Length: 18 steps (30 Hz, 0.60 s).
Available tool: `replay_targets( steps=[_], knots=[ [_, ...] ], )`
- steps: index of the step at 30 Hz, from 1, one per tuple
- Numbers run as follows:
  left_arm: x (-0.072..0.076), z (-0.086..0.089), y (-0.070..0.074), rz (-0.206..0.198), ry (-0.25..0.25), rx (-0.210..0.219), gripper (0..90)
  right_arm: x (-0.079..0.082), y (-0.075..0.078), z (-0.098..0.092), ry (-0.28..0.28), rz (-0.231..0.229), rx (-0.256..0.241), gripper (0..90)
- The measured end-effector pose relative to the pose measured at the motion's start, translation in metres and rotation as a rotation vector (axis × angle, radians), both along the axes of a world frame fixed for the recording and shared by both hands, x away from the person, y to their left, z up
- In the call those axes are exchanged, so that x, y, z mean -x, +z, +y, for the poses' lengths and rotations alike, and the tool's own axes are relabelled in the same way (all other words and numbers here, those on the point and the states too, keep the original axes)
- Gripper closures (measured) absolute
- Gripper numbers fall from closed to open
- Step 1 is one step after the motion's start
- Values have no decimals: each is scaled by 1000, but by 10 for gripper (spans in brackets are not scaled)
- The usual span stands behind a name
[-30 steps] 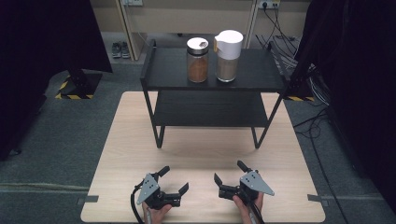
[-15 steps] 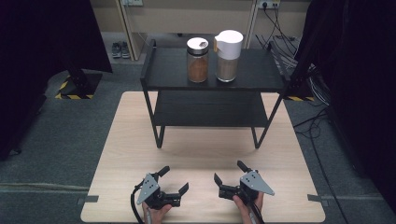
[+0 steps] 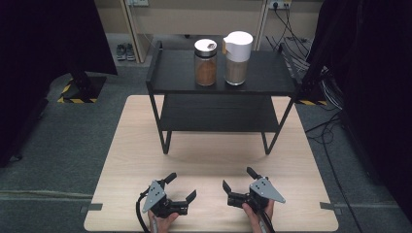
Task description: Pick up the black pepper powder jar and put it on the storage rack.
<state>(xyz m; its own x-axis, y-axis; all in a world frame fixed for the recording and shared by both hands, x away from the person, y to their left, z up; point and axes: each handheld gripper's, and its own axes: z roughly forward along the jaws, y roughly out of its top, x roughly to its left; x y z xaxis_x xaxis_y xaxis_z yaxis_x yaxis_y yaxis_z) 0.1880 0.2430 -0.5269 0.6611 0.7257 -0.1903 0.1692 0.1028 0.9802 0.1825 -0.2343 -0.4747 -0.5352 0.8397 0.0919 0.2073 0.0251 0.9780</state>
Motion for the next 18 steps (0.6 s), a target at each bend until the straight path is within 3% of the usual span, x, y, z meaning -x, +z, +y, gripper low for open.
replay_targets(
  steps=[18],
  knots=[
    [0, 0, 0, -1, 0, -1, 3, 0, 0, 0, 0, 0, -2, 3]
  ],
)
